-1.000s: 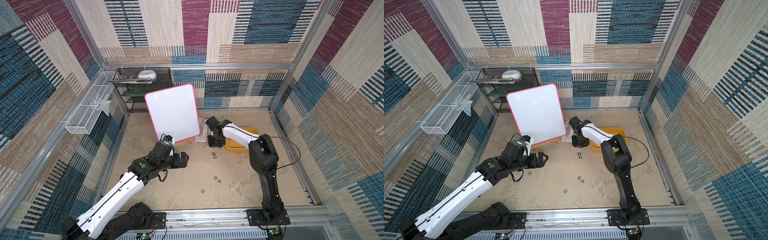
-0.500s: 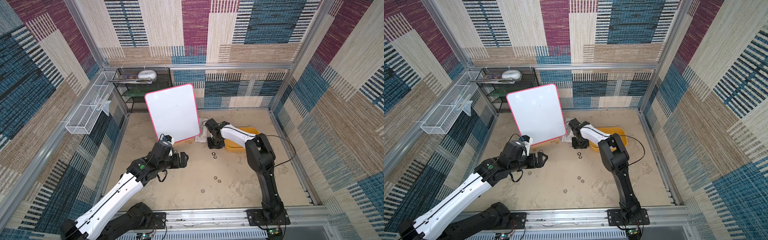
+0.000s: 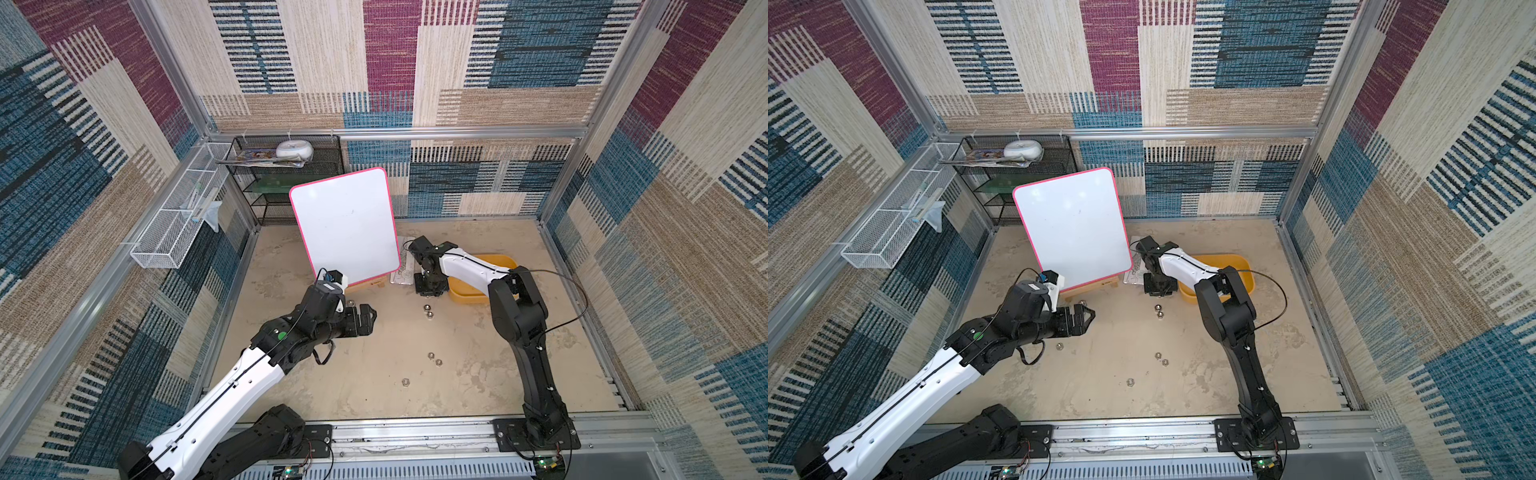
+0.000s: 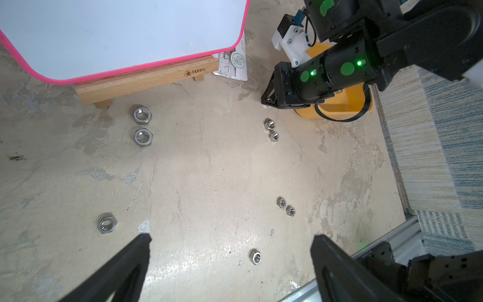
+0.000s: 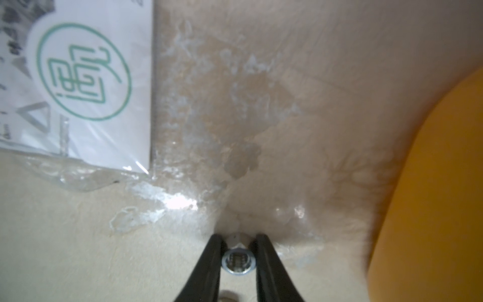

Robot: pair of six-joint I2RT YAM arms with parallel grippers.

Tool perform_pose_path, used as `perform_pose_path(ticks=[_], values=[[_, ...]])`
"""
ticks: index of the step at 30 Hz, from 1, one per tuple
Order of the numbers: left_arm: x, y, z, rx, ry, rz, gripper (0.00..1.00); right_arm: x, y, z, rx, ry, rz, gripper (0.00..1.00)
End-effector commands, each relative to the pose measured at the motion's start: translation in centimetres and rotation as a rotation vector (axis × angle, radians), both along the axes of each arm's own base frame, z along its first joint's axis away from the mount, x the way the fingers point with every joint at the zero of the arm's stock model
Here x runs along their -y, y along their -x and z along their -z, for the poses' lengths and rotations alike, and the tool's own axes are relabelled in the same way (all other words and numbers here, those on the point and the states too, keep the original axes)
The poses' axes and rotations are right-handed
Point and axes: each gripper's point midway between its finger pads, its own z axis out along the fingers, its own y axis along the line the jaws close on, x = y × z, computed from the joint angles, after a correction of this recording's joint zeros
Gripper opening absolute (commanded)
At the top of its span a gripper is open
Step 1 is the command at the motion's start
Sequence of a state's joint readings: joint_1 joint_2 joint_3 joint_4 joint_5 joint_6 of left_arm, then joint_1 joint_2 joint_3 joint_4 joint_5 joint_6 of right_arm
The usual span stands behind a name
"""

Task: Put the nuts on the desktop into the storage box
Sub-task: Pick up the nut from the center of the board, then place the nut in the storage box.

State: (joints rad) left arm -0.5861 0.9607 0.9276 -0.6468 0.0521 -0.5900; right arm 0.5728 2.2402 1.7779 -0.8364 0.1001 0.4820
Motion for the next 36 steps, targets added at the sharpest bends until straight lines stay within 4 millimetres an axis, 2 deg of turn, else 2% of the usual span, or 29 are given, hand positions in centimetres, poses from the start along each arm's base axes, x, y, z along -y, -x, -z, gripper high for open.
perform_pose_path(ticks=[1, 6, 11, 15, 18, 22, 28, 33, 36], values=[[0.1, 0.1, 0.0, 0.001, -0.003, 0.015, 1.00, -0.1, -0.5, -0.8, 0.021, -0.009, 0.002, 0.24], [0.9, -0.1, -0.2, 0.007, 0.019, 0.045, 1.00, 0.3, -1.2, -3.7, 0.066, -0.024, 0.020, 0.24], [1.9, -0.6, -0.6, 0.014, 0.040, 0.070, 1.00, 2.0, -1.8, -7.0, 0.120, -0.039, 0.057, 0.24], [2.8, -1.2, -0.7, 0.009, 0.054, 0.093, 1.00, 4.8, -2.3, -9.2, 0.153, -0.043, 0.106, 0.25], [3.5, -1.7, -0.8, 0.008, 0.067, 0.108, 1.00, 7.6, -2.4, -9.8, 0.165, -0.031, 0.150, 0.25], [4.3, -2.3, -0.9, 0.005, 0.079, 0.124, 1.00, 11.3, -2.1, -10.0, 0.174, -0.015, 0.209, 0.25], [5.2, -3.0, -0.9, -0.002, 0.086, 0.142, 1.00, 16.7, -1.5, -8.3, 0.150, 0.025, 0.289, 0.25], [5.6, -3.4, -0.9, -0.003, 0.084, 0.149, 1.00, 19.7, -1.6, -6.1, 0.121, 0.041, 0.337, 0.25], [6.0, -3.6, -1.1, 0.001, 0.090, 0.164, 1.00, 20.8, -1.8, -5.0, 0.108, 0.045, 0.355, 0.25]])
